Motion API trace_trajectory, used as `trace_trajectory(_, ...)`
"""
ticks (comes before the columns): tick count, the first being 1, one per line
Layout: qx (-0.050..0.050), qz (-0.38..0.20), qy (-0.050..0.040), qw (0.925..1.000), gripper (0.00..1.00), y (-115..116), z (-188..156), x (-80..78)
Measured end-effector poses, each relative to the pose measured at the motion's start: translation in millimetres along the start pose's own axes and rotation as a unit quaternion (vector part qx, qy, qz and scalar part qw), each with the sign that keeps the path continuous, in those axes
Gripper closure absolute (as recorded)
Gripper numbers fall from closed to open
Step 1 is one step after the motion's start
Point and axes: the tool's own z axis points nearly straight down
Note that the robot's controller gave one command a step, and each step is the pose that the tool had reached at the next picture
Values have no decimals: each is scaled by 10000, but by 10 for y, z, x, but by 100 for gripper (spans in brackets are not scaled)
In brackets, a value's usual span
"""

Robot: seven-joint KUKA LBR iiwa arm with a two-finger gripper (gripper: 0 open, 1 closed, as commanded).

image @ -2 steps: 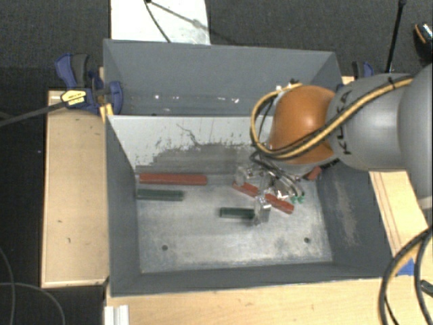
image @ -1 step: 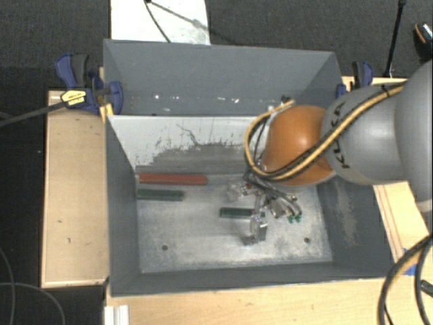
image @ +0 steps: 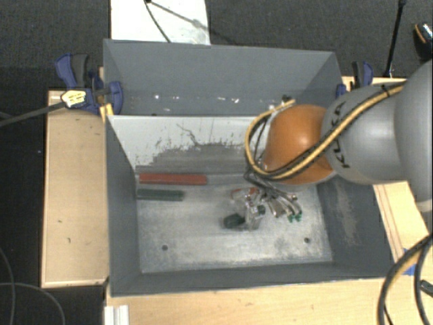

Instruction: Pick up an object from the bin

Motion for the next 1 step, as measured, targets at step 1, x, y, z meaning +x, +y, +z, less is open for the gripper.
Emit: trace_trajectory(1, 15, 421, -44, 9991, 100, -197, -1473, 7)
